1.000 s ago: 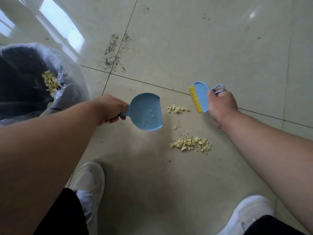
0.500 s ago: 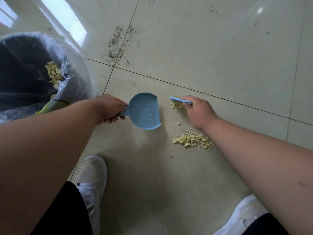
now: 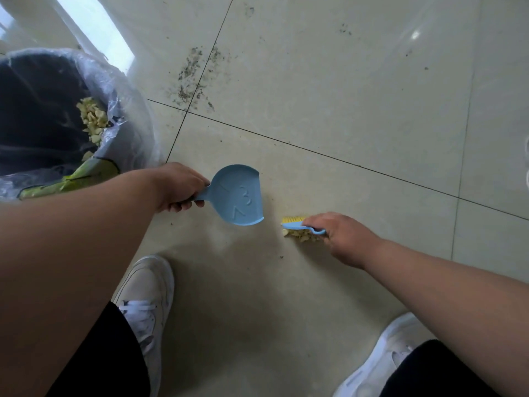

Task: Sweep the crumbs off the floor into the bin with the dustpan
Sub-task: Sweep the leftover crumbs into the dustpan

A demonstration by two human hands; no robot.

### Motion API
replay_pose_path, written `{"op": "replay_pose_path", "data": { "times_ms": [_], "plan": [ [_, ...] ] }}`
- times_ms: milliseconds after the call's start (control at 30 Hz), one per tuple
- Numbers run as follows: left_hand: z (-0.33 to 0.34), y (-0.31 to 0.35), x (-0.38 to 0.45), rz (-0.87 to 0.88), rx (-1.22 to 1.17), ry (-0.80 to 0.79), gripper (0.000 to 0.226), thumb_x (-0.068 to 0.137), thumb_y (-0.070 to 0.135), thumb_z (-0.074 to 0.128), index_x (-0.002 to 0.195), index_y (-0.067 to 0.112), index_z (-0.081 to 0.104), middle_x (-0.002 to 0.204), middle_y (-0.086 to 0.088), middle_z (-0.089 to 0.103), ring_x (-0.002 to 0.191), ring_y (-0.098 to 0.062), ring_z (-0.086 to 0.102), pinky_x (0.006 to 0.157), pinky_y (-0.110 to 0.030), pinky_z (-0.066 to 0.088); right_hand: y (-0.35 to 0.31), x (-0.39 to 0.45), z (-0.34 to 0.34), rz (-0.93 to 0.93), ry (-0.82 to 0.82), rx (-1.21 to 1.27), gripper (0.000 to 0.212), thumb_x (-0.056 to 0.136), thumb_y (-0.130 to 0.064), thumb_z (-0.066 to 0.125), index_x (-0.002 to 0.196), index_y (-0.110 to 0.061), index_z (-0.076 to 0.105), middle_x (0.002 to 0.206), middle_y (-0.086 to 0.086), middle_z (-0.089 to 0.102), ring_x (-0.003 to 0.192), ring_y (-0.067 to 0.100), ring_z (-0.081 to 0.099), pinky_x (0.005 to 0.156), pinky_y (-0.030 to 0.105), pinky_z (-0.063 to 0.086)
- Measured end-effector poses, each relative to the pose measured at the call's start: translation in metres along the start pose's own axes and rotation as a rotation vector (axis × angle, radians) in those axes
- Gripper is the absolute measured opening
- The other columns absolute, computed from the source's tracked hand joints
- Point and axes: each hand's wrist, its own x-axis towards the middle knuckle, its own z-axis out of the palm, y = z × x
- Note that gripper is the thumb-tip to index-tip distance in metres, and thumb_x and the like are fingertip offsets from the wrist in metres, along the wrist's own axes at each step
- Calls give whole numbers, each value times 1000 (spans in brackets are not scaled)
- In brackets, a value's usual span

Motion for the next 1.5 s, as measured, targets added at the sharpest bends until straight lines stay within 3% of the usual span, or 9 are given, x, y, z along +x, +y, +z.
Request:
{"op": "replay_pose_path", "data": {
  "times_ms": [133,367,500,600,767,1067,1167,1333,1500],
  "plan": [
    [3,-8,2,-5,75,33,37,78,28,62,102,11,85,81,-14,72,65,-25,47,52,-30,36,11,-4,-3,62,131,43,48,88,3,66,131,-18,71,133,4,70,124,24,64,103,6,29],
    [24,-11,6,154,305,145,16,95,19,77,108,11,83,79,-9,76,56,-21,56,59,-27,46,18,-18,-23,425,487,179,31,104,-23,54,132,-17,67,123,18,72,112,35,65,93,35,47],
    [36,-4,11,191,401,121,23,95,25,81,112,10,83,77,-7,76,59,-18,61,69,-30,50,39,-37,-5,559,523,172,28,105,-21,51,126,-15,67,110,20,71,101,37,63,76,33,40],
    [40,2,8,211,472,125,22,95,24,80,112,9,84,84,-10,79,75,-25,71,70,-29,53,45,-47,9,653,500,178,25,104,-20,49,122,-15,65,94,14,64,93,37,62,71,31,33],
    [44,3,8,201,515,119,19,96,16,79,112,7,83,91,-13,81,61,-20,60,53,-25,45,24,-43,30,560,370,149,25,101,-15,52,122,-7,62,110,21,66,101,39,61,76,31,36],
    [57,-3,7,182,484,109,19,95,23,81,106,8,84,87,-7,82,51,-15,55,55,-26,45,-28,-16,45,556,378,265,20,103,-16,48,113,-2,57,106,23,65,89,35,56,72,28,29],
    [62,-1,6,198,508,99,18,94,18,81,108,9,86,91,-8,82,60,-22,61,66,-30,48,-36,-11,47,545,388,268,19,103,-16,48,114,-3,57,105,20,65,84,26,46,71,27,28],
    [68,5,8,246,559,86,20,94,13,80,113,8,85,101,-10,82,98,-34,75,83,-39,60,-42,-7,49,519,406,274,18,104,-17,47,113,-5,57,98,11,58,83,25,47,71,27,30],
    [76,11,9,249,529,84,18,92,11,79,109,10,86,96,-9,83,99,-33,76,85,-39,61,-53,2,48,474,408,292,22,105,-17,46,119,-4,57,99,10,57,86,24,49,74,27,33]
  ]
}}
